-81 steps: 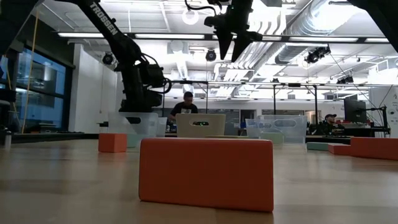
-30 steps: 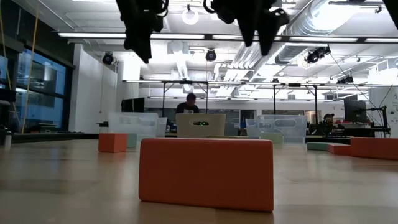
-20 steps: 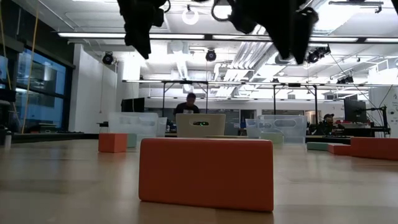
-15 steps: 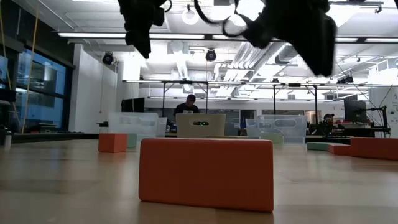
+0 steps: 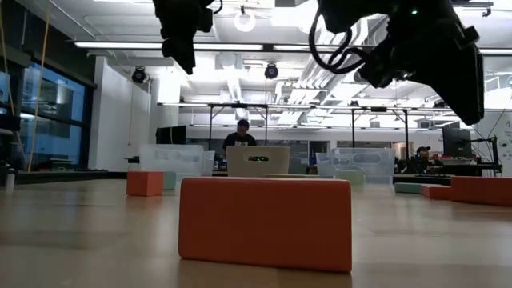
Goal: Sort & place blocks by color
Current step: Put the large orange rectangular block into the gray bin
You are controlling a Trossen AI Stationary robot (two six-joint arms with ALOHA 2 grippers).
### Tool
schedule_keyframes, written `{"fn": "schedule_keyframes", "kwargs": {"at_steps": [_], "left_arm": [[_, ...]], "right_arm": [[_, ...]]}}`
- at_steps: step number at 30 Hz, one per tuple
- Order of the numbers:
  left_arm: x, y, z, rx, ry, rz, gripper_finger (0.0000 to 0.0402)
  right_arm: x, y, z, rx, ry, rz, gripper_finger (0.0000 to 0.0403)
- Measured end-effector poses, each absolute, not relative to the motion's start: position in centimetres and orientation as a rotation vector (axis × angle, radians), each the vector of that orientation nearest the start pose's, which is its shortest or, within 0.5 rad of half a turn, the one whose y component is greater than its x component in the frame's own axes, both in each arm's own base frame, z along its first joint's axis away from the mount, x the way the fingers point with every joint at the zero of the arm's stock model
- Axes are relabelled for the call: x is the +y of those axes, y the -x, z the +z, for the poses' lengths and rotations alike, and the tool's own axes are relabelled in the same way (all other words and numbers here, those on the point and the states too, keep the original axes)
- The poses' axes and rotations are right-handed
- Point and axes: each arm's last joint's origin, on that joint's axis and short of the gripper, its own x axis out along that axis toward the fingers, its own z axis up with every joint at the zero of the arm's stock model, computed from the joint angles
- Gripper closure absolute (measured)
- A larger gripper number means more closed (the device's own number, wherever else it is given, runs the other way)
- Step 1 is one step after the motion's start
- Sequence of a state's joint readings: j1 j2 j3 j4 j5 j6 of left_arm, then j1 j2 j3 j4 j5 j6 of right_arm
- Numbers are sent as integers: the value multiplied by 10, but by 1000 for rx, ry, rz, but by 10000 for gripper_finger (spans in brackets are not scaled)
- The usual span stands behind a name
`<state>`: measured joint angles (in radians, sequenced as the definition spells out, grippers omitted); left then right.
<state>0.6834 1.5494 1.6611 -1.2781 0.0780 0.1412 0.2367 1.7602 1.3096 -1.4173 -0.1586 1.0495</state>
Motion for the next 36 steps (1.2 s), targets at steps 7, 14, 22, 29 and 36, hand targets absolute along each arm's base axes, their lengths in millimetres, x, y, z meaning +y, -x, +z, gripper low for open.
{"fn": "schedule_keyframes", "kwargs": {"at_steps": [7, 14, 22, 29, 36], "left_arm": [[181, -226, 366, 1122, 330, 467, 249], [182, -227, 366, 1101, 348, 486, 250], [184, -229, 368, 1064, 361, 508, 250], [184, -230, 368, 1053, 384, 524, 250], [184, -230, 368, 1045, 389, 529, 250]], "right_arm": [[66, -251, 206, 1666, -792, -706, 155], [59, -227, 193, 1586, -849, -760, 155], [57, -220, 174, 1558, -861, -717, 155], [55, -217, 166, 1530, -828, -720, 155], [54, -212, 149, 1506, -871, -723, 155]]}}
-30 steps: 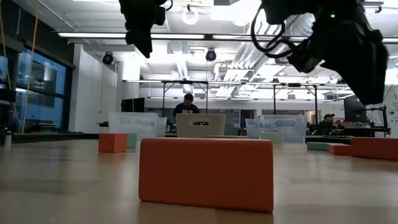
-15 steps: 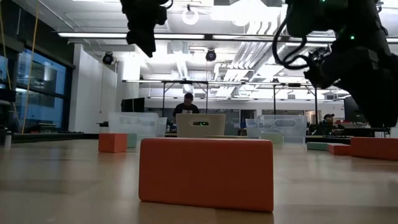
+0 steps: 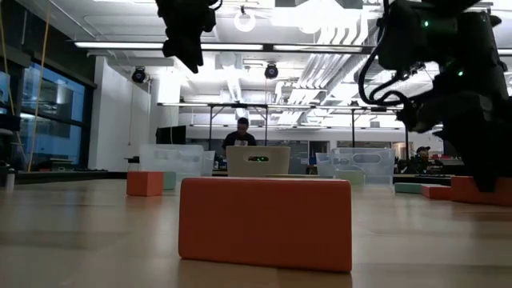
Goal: Sort & place blocks by color
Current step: Put the large orange rectangular block into the gray bin
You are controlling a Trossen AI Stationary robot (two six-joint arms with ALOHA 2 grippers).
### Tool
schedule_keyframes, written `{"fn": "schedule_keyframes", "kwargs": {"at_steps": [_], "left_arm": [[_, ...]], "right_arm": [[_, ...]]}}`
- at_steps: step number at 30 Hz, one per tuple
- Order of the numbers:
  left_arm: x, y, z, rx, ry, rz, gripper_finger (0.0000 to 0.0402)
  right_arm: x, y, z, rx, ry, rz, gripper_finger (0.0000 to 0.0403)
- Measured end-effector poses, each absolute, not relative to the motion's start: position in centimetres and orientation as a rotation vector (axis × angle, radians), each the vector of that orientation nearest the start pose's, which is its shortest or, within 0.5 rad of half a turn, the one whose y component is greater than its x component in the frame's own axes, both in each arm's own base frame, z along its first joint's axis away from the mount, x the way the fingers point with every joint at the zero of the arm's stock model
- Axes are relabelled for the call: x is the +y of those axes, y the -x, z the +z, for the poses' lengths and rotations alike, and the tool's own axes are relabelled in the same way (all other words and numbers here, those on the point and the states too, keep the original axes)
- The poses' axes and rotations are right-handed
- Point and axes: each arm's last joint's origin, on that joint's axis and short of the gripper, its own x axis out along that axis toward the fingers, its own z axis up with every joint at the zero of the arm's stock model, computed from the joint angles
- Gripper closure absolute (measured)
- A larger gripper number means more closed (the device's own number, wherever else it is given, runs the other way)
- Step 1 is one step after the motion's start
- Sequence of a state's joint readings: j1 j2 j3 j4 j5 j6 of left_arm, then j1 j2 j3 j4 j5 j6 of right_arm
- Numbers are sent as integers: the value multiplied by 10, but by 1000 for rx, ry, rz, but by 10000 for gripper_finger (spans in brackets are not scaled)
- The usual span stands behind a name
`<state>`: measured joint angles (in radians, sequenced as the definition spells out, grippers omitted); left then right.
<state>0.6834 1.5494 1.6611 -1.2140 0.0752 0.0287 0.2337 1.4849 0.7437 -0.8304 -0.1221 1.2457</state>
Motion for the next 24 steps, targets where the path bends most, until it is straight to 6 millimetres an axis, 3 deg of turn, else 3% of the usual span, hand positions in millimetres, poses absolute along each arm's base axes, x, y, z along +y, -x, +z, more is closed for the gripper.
{"fn": "schedule_keyframes", "kwargs": {"at_steps": [7, 15, 20, 24], "left_arm": [[184, -230, 368, 1045, 389, 529, 250], [184, -230, 368, 1045, 389, 529, 250], [184, -230, 368, 1045, 389, 529, 250], [184, -230, 368, 1045, 389, 529, 250]], "right_arm": [[54, -212, 145, 1469, -894, -739, 171], [55, -213, 146, 1483, -926, -724, 295], [56, -216, 148, 1486, -956, -688, 295], [56, -231, 163, 1425, -970, -642, 295]]}}
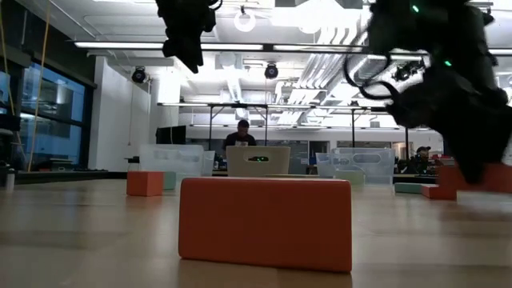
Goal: Sort & place blocks by color
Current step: Put the large orange rectangular block into the gray bin
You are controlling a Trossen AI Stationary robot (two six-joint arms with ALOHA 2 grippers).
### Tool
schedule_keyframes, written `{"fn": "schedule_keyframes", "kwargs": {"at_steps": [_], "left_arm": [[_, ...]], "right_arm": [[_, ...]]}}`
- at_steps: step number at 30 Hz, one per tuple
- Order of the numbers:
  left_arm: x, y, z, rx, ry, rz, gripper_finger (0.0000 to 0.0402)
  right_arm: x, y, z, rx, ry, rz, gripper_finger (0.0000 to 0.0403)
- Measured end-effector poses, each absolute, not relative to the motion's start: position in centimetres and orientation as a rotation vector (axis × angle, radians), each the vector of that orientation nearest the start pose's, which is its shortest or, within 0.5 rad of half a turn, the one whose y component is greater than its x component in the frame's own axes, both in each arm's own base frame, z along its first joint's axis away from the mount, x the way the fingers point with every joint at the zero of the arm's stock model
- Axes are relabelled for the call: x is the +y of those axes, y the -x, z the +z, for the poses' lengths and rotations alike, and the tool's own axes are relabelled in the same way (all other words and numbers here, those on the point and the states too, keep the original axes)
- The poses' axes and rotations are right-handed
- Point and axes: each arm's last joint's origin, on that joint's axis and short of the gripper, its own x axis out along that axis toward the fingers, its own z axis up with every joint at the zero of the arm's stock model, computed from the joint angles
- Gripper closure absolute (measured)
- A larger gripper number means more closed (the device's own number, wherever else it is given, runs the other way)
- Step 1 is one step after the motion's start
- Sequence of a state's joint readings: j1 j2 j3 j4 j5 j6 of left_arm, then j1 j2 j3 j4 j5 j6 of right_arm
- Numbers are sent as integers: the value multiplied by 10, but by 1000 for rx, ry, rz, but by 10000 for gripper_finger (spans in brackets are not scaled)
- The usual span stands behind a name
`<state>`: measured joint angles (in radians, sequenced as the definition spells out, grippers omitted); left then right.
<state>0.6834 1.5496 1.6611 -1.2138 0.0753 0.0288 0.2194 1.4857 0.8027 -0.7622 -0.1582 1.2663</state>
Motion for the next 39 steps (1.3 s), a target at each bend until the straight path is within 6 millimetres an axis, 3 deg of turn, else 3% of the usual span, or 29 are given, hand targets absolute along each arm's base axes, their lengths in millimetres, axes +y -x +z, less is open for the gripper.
{"fn": "schedule_keyframes", "kwargs": {"at_steps": [7, 20, 30, 39], "left_arm": [[185, -231, 369, 1038, 381, 537, 250], [186, -230, 368, 1037, 395, 555, 250], [188, -230, 369, 1033, 374, 603, 250], [194, -239, 376, 908, 321, 613, 250]], "right_arm": [[34, -265, 204, 1234, -920, -557, 295], [-49, -300, 276, 879, -717, -495, 295], [-110, -305, 311, 587, -577, -487, 295], [-144, -295, 330, 535, -444, -448, 295]]}}
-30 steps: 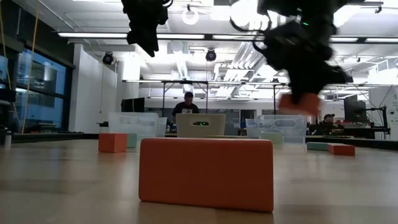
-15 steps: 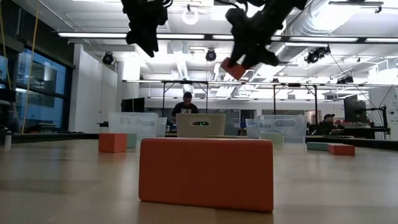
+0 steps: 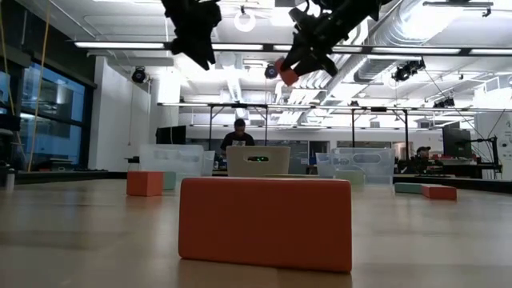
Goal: Sort & place blocks by color
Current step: Put the large orange rectangular block into the gray bin
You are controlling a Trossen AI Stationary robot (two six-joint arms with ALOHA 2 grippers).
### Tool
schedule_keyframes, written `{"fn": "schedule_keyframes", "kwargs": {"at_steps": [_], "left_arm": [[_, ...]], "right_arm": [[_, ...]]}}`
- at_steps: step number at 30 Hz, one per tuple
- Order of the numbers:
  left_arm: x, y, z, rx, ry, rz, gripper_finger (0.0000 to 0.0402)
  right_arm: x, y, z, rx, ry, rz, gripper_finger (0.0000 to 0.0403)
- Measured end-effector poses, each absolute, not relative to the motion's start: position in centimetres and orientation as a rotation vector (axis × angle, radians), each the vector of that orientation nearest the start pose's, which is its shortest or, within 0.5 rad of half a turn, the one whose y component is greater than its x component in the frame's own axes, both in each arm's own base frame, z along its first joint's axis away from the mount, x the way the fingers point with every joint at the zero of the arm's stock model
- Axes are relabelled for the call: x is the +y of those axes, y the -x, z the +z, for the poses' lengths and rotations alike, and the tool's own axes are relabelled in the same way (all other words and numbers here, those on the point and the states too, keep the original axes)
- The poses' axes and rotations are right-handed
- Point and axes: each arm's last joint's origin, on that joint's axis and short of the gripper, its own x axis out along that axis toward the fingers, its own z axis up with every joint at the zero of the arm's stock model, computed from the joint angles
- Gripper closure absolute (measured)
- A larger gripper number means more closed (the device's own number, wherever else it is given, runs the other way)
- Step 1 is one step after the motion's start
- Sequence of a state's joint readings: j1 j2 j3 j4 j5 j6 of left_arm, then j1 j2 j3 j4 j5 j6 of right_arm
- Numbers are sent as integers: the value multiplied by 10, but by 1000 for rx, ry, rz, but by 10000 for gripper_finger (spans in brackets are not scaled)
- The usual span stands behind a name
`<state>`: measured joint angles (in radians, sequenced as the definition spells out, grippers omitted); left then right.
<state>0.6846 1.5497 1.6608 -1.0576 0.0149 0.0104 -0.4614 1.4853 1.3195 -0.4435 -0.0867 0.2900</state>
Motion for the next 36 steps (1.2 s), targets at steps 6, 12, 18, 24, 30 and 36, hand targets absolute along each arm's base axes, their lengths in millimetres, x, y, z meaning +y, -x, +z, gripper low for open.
{"fn": "schedule_keyframes", "kwargs": {"at_steps": [6, 12, 18, 24, 30, 36], "left_arm": [[198, -243, 380, 830, 314, 623, 250], [200, -246, 383, 773, 327, 641, 247], [207, -241, 383, 742, 415, 706, 216], [217, -234, 385, 731, 377, 699, 185], [226, -237, 394, 621, 273, 599, 179], [223, -246, 404, 504, 86, 327, 180]], "right_arm": [[-156, -290, 346, 506, -343, -381, 295], [-162, -287, 358, 480, -250, -273, 295], [-165, -285, 359, 475, -234, -249, 295], [-165, -285, 359, 478, -208, -243, 295], [-166, -288, 357, 477, -210, -238, 295], [-161, -294, 358, 457, -202, -214, 295]]}}
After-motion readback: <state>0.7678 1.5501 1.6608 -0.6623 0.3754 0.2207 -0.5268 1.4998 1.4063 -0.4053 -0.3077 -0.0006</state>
